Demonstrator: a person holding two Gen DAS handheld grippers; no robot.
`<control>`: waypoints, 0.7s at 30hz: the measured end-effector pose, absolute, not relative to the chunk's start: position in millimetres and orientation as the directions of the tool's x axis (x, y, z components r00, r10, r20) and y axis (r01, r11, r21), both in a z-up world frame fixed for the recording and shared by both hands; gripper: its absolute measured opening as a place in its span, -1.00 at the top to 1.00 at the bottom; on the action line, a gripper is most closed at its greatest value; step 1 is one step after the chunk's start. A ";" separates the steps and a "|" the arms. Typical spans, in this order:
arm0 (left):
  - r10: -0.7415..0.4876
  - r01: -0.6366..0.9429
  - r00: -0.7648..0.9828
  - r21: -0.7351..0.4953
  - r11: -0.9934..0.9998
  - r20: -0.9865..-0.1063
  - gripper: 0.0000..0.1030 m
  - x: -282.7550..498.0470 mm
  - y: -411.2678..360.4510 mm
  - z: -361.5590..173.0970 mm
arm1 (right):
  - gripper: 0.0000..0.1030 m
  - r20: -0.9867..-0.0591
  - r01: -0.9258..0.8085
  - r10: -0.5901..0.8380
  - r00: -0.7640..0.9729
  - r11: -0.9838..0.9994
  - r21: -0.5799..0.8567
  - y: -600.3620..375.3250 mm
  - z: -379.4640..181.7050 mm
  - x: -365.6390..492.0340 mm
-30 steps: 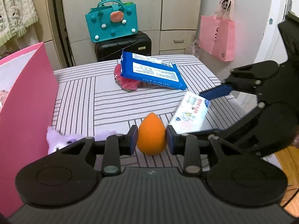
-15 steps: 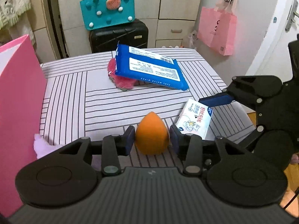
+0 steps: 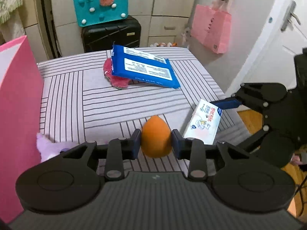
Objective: Organize soft objects
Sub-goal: 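Carry the orange sponge with the left tool and the wipe pack with the right over the box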
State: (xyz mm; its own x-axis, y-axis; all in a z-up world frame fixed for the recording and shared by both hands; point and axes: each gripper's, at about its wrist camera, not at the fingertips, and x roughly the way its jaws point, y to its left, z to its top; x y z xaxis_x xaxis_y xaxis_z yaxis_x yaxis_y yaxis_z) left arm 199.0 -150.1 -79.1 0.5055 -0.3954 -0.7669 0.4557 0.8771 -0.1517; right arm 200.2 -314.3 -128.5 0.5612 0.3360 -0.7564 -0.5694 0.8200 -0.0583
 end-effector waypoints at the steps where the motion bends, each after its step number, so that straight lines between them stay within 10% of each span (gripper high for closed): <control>1: -0.398 0.467 0.496 -0.149 0.871 -0.772 0.36 195.2 -149.5 -76.2 | -0.59 -0.759 -0.564 0.335 0.558 0.824 -0.050 -315.4 -126.8 198.4; 21: -0.392 0.560 0.447 -0.091 0.823 -0.804 0.36 129.1 -106.9 -40.1 | -0.59 -0.784 -0.602 0.429 0.449 0.794 0.089 -292.2 -73.9 134.4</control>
State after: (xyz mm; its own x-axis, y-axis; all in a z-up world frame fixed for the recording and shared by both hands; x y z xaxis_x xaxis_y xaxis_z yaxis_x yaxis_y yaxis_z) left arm 129.1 -106.9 -40.1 0.4468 -0.3923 -0.8041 0.5601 0.8235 -0.0905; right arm 134.4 -292.2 -73.9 0.4490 0.4288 -0.7839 -0.6020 0.7935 0.0893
